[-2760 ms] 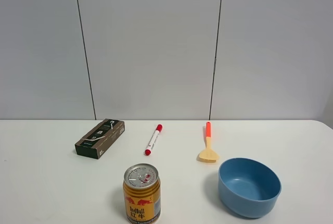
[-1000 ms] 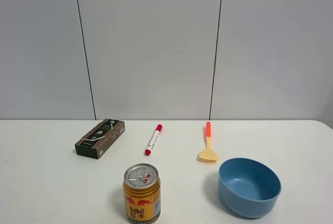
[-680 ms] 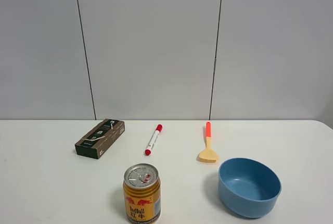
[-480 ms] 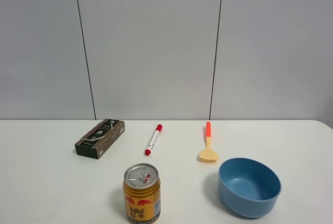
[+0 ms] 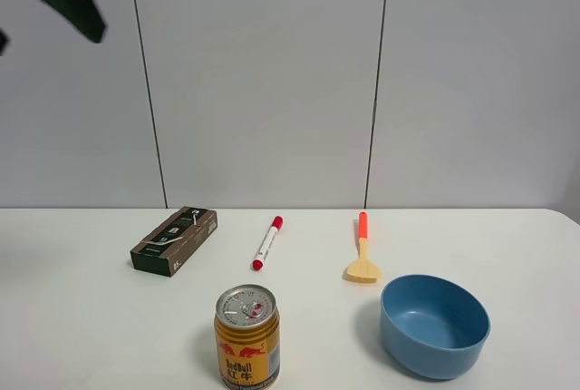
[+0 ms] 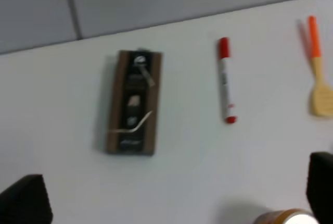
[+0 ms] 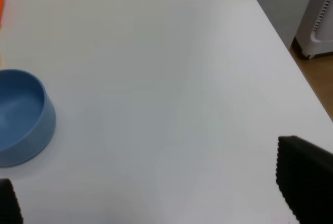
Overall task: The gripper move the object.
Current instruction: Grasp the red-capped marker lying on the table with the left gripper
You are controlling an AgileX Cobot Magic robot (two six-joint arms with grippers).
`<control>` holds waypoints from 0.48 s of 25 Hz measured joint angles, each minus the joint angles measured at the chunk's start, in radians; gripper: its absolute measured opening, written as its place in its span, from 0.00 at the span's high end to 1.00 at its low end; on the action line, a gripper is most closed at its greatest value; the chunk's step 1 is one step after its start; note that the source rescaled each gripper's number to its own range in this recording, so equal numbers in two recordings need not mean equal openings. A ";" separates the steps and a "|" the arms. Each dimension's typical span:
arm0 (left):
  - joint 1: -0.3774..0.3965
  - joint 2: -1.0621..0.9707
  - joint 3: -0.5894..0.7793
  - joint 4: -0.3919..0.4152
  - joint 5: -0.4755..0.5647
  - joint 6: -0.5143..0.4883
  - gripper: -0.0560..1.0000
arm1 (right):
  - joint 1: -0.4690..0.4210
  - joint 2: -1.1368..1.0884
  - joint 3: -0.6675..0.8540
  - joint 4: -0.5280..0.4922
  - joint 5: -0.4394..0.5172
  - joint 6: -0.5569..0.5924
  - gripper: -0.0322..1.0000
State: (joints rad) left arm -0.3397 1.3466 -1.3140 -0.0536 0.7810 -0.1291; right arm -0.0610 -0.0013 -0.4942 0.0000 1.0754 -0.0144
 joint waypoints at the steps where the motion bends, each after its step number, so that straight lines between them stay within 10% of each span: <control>1: -0.043 0.042 -0.027 0.000 -0.016 -0.011 0.00 | 0.000 0.000 0.000 0.000 0.000 0.000 0.00; 12: -0.244 0.604 -0.408 0.000 -0.040 -0.055 0.00 | 0.000 0.000 0.000 0.000 0.000 0.000 0.00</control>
State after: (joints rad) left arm -0.5841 1.9503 -1.7219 -0.0536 0.7411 -0.1840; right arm -0.0610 -0.0013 -0.4942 0.0000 1.0754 -0.0144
